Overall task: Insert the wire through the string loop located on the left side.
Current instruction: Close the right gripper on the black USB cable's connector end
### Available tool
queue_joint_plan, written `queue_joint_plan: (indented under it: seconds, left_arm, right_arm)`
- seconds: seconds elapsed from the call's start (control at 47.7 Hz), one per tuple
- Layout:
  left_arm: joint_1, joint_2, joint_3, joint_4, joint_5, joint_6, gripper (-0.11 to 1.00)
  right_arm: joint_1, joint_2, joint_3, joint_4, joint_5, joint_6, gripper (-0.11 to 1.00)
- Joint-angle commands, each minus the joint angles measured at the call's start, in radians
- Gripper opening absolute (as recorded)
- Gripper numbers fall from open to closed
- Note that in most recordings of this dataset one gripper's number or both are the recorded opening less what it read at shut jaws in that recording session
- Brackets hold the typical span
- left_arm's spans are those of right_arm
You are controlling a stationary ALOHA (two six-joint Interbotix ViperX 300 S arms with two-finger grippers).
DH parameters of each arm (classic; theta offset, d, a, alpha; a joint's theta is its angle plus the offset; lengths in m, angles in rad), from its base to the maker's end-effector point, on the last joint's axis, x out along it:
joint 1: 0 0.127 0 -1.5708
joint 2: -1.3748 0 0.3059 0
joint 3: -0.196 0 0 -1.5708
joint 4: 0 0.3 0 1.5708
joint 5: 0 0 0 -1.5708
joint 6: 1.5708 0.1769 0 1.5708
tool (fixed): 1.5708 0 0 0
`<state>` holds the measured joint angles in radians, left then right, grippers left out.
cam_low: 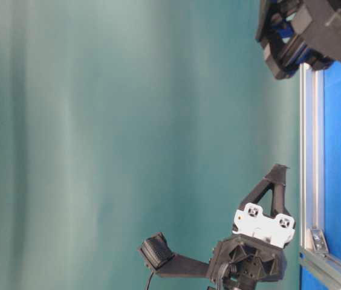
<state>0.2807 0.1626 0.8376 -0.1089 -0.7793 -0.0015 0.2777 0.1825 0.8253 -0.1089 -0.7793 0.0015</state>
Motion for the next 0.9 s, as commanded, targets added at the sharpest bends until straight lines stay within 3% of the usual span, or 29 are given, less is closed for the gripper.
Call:
queue_joint_plan:
  seconds: [0.0, 0.545, 0.691, 0.88]
  left_arm:
    - [-0.006, -0.041, -0.014, 0.017, 0.005, -0.006, 0.0]
    - [-0.006, -0.046, 0.002, 0.018, 0.006, -0.006, 0.0]
    - [-0.006, -0.048, 0.006, 0.018, 0.006, -0.006, 0.0]
    - [-0.005, -0.049, 0.012, 0.018, 0.006, -0.005, 0.0]
  right_arm:
    - [0.005, -0.06, -0.017, 0.002, -0.008, 0.003, 0.01]
    - [0.003, -0.067, -0.017, 0.002, 0.032, 0.04, -0.01]
    - [0.003, -0.067, -0.017, 0.002, 0.032, 0.057, 0.24]
    - [0.003, -0.067, -0.017, 0.009, 0.035, 0.061, 0.8]
